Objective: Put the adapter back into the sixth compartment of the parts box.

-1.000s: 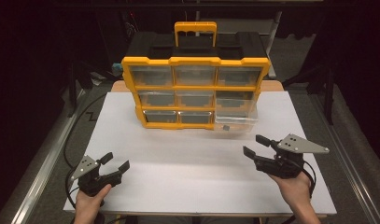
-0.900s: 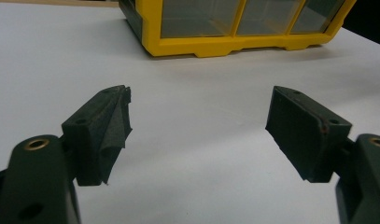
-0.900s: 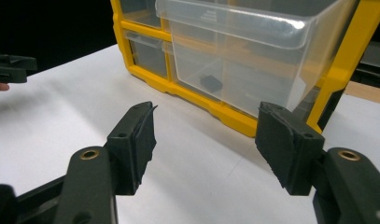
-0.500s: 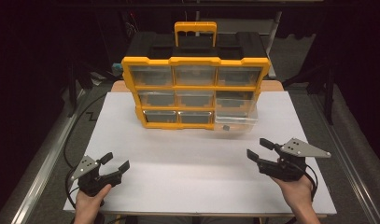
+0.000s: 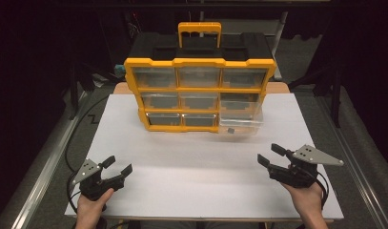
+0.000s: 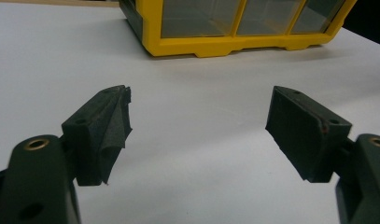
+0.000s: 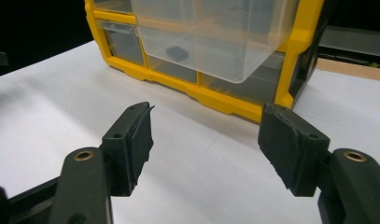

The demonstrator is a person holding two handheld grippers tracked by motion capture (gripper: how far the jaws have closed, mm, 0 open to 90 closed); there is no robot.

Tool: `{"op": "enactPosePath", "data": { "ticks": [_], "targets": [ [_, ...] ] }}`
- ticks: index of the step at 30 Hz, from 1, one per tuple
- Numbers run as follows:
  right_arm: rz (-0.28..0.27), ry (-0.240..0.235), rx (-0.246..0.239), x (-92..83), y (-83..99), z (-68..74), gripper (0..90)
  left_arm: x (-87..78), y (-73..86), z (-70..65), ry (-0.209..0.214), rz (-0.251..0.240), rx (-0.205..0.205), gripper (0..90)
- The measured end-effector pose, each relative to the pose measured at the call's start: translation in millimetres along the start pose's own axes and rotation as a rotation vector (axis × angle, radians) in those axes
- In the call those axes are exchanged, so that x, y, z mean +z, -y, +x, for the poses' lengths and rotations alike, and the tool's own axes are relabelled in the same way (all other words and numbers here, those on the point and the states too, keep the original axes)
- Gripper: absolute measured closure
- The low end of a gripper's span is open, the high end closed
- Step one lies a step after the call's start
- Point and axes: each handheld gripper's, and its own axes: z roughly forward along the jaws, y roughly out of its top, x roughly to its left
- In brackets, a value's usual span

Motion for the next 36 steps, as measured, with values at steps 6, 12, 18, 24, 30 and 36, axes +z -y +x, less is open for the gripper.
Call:
{"op": "enactPosePath", "data": {
  "ticks": [6,12,18,24,30,36],
  "targets": [
    [-0.002,0.015,0.010,-2.5,6.1,-4.3,35.7,-0.1,0.0,0.0,-0.001,0.000,-0.001,22.8],
    [-0.007,0.034,0.020,-5.1,12.2,-8.7,35.7,-0.1,0.0,0.1,-0.002,-0.002,-0.003,22.8],
    [-0.007,0.047,0.033,-6.9,17.7,-12.4,35.7,-0.2,0.0,0.0,-0.002,-0.003,-0.004,22.8],
    [-0.011,0.052,0.042,-7.6,22.7,-15.4,35.5,-0.1,0.0,0.0,-0.002,-0.002,-0.004,22.8],
    [-0.006,0.073,0.041,-8.5,28.9,-18.0,34.8,-0.2,0.0,0.1,-0.002,-0.003,-0.004,22.8],
    [-0.016,0.082,0.049,-11.0,36.6,-20.2,33.8,-0.2,0.0,0.1,-0.003,-0.004,-0.005,22.8]
  ]
}}
